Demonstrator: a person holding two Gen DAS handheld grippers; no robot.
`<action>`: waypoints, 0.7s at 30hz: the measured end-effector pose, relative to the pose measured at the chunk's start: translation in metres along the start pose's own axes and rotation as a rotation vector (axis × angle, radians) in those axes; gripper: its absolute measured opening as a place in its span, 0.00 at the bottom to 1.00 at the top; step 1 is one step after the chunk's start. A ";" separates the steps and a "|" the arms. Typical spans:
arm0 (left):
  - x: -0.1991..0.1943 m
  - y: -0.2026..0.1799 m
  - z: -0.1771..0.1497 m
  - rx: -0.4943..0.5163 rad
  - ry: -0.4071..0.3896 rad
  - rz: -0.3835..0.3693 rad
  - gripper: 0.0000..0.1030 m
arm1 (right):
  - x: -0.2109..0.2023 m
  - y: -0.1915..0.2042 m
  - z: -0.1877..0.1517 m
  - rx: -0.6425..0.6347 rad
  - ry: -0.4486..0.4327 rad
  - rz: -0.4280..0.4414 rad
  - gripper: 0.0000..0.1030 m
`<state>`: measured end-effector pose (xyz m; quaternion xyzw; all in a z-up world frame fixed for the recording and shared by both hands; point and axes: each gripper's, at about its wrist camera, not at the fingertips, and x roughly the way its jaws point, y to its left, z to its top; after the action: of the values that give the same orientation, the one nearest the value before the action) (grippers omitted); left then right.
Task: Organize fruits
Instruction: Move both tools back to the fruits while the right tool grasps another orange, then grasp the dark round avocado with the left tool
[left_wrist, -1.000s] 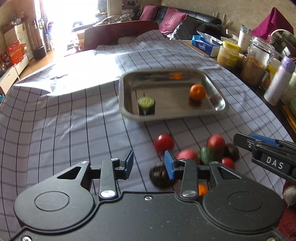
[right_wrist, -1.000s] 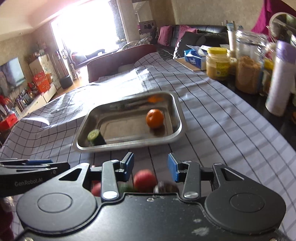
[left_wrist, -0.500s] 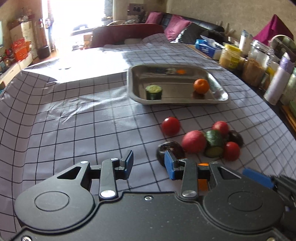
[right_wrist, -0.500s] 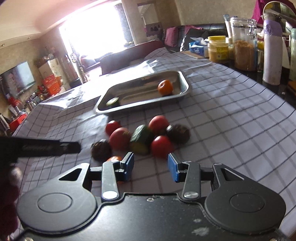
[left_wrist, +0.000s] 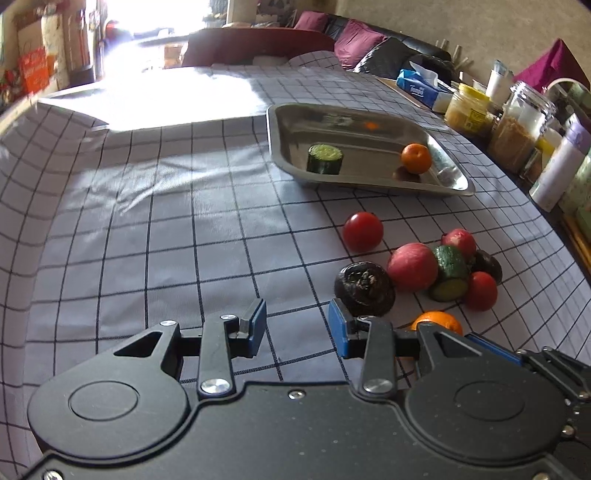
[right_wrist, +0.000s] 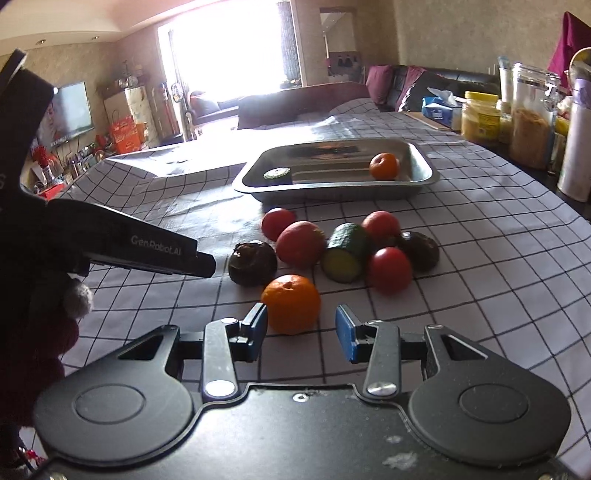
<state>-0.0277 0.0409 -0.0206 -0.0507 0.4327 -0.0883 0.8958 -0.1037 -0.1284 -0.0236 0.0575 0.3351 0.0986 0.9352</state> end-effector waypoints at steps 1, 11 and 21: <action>0.001 0.001 0.000 -0.006 0.004 0.000 0.46 | 0.003 0.000 0.001 0.000 0.005 0.001 0.43; 0.000 -0.005 -0.002 0.027 -0.020 -0.015 0.46 | 0.020 0.005 0.002 -0.019 0.013 -0.005 0.43; 0.002 -0.019 -0.005 0.072 -0.047 -0.045 0.46 | 0.003 -0.019 -0.003 0.025 -0.050 -0.061 0.40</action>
<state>-0.0328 0.0223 -0.0219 -0.0302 0.4069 -0.1228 0.9047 -0.1006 -0.1461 -0.0314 0.0615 0.3143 0.0642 0.9451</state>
